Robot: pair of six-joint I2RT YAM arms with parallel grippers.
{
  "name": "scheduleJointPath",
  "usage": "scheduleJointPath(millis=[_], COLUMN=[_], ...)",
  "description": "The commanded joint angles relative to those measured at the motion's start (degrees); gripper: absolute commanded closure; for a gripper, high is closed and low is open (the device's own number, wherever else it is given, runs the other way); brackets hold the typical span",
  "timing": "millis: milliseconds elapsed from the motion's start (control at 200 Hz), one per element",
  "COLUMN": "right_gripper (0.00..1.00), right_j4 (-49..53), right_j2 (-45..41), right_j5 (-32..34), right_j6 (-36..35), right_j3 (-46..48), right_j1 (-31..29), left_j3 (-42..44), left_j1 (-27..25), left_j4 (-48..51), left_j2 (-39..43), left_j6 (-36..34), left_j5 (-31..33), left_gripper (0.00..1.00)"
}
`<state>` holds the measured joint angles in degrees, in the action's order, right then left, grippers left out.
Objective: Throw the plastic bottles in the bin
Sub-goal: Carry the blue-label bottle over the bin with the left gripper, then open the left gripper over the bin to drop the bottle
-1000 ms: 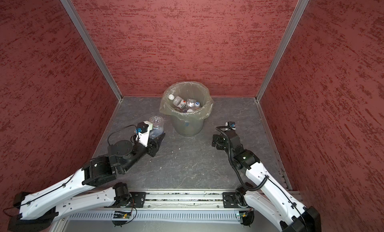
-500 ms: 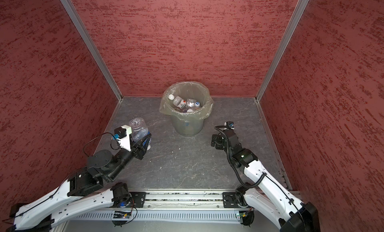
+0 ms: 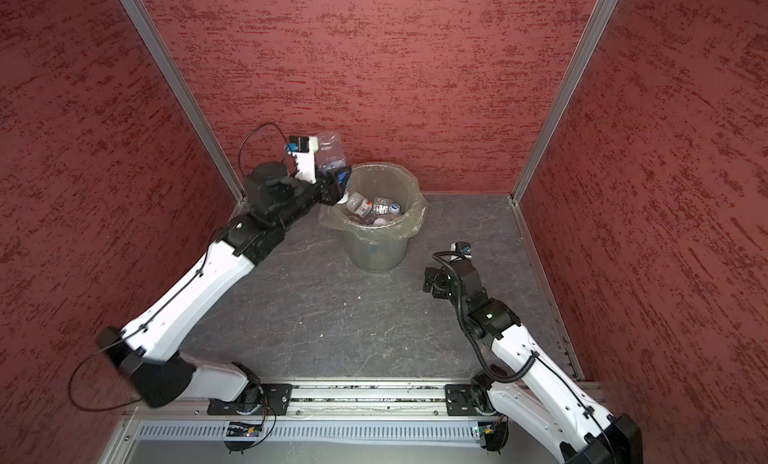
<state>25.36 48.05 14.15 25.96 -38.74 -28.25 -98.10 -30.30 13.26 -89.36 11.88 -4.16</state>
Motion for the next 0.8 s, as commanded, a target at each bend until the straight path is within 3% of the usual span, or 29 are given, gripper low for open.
scheduleJointPath(millis=[0,210,591,797], right_gripper=[0.01,0.01,0.01,0.01], right_j4=[1.7,2.0,-2.0,-2.5], right_j2=[-2.0,-3.0,2.0,4.8], right_j5=[0.7,1.0,0.4,1.6], right_j6=[0.1,0.0,-0.1,-0.9], right_j3=[-2.0,-0.9,-2.1,-4.6], right_j1=[0.5,0.5,0.6,0.7], left_j3=[-7.1,0.2,8.6,18.8], left_j1=[0.9,0.9,0.9,3.3], left_j4=[7.7,1.3,0.5,-2.9], left_j2=[-6.3,-1.1,8.7,16.0], left_j6=[3.0,2.7,-0.7,1.0], left_j5=[-11.1,-6.7,-3.6,-3.1], left_gripper=[0.01,0.01,0.01,0.01])
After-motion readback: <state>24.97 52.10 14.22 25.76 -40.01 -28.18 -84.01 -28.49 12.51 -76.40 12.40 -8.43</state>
